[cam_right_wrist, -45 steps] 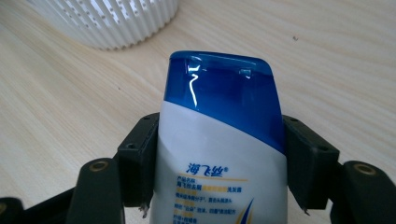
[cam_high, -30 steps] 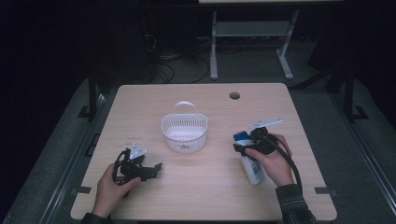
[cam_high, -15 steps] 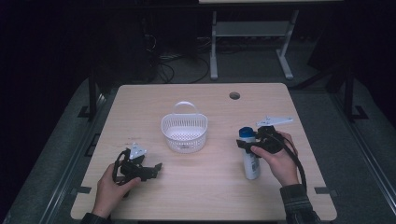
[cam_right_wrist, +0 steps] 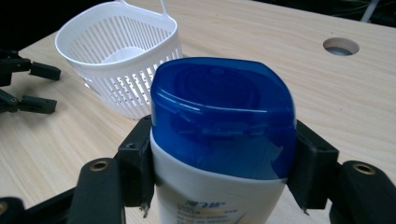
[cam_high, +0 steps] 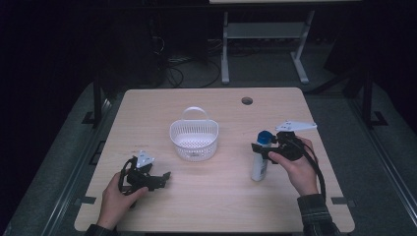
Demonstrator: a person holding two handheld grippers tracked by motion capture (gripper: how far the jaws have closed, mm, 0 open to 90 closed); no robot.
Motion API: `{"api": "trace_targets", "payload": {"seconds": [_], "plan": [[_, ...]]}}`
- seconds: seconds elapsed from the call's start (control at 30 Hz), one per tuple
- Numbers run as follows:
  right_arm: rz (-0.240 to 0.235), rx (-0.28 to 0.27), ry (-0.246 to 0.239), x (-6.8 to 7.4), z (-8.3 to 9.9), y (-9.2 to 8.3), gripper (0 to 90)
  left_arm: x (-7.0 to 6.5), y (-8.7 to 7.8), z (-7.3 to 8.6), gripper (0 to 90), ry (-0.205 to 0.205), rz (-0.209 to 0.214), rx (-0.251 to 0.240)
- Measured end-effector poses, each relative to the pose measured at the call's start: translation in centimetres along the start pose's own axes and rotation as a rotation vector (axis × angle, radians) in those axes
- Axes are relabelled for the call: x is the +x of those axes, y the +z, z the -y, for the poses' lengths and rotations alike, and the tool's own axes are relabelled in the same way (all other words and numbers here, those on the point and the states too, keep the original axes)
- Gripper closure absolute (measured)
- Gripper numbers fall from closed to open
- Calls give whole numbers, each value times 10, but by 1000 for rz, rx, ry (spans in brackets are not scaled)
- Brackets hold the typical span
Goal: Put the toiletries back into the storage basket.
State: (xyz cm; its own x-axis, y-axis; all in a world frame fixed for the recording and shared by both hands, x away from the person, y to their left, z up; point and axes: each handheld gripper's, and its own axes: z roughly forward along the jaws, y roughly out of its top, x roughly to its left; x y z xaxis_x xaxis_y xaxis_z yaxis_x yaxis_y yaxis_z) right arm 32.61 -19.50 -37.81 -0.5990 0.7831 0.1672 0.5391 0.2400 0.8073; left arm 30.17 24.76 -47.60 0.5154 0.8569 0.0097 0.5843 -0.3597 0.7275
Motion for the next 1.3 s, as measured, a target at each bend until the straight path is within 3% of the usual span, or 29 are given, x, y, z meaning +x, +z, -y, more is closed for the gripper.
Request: {"api": "trace_targets", "payload": {"seconds": [0.67,1.3], "plan": [[-16,-93,-11,4,-16,-16,359,0,0,0,126,2,1,4],[-37,-112,-49,15,-41,-11,358,0,0,0,126,4,2,7]]}}
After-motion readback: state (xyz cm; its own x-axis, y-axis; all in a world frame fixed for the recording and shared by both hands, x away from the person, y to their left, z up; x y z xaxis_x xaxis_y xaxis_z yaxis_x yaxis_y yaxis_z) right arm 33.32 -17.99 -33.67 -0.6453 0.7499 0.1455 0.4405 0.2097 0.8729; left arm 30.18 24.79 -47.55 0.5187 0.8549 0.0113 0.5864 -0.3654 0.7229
